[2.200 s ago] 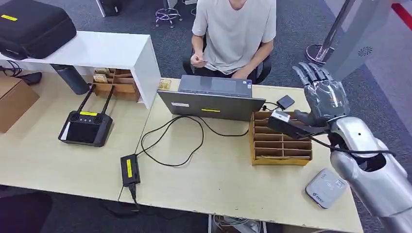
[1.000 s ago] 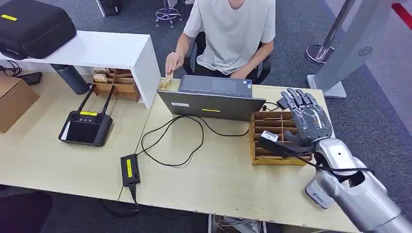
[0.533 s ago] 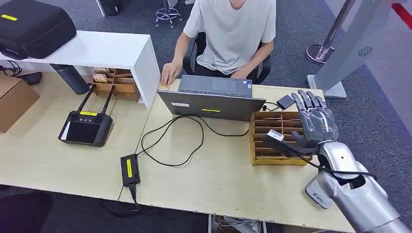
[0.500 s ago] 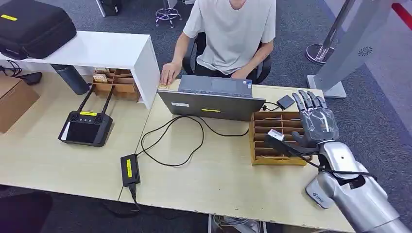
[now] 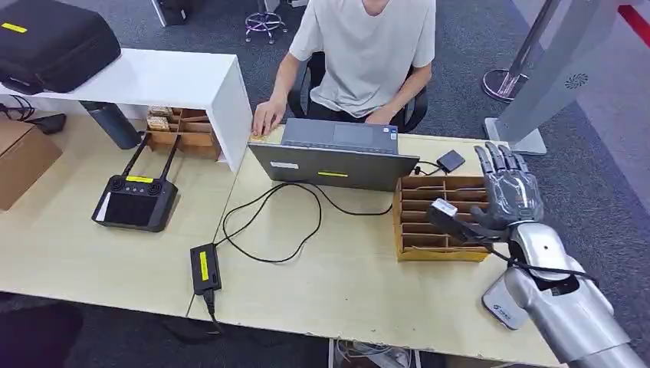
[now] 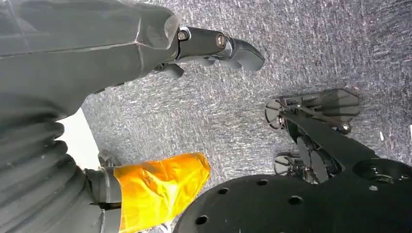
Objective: Pass the card to the sensor for recognition and then transmit it.
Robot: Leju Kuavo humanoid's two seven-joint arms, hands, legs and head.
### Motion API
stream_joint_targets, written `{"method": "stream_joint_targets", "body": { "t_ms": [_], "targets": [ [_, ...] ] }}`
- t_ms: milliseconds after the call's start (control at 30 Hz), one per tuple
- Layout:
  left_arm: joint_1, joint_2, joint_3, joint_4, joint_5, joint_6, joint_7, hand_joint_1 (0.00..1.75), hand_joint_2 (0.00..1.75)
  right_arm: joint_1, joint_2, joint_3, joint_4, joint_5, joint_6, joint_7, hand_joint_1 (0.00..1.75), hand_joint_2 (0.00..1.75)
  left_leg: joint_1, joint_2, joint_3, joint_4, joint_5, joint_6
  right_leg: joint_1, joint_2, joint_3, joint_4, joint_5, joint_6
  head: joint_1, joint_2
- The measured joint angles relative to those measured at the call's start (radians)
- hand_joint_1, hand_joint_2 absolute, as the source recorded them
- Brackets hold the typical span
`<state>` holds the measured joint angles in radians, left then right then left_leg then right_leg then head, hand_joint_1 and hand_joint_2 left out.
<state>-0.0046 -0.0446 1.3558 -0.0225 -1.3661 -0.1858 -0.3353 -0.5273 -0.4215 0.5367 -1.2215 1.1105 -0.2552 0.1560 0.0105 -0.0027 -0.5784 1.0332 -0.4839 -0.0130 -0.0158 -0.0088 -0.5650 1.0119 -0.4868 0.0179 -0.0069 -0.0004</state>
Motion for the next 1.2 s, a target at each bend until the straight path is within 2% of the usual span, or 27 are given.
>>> {"method": "stream_joint_targets", "body": {
  "t_ms": [433,1200],
  "targets": [
    [-0.008,0.000,-0.009,0.000,-0.010,0.000,0.006,0.00,1.75,-0.025,0.065,-0.007,0.073,0.034,-0.044,0.000,0.00,1.75,0.000,0.000,0.000,0.000,0.000,0.000,0.000,0.000,0.000,0.000,0.000,0.000,0.000,0.000],
    [-0.016,0.000,-0.011,0.000,-0.020,-0.003,0.011,0.00,1.75,-0.042,0.109,-0.010,0.150,0.039,-0.046,0.009,0.00,1.75,0.000,0.000,0.000,0.000,0.000,0.000,0.000,0.000,0.000,0.000,0.000,0.000,0.000,0.000]
  ]
}}
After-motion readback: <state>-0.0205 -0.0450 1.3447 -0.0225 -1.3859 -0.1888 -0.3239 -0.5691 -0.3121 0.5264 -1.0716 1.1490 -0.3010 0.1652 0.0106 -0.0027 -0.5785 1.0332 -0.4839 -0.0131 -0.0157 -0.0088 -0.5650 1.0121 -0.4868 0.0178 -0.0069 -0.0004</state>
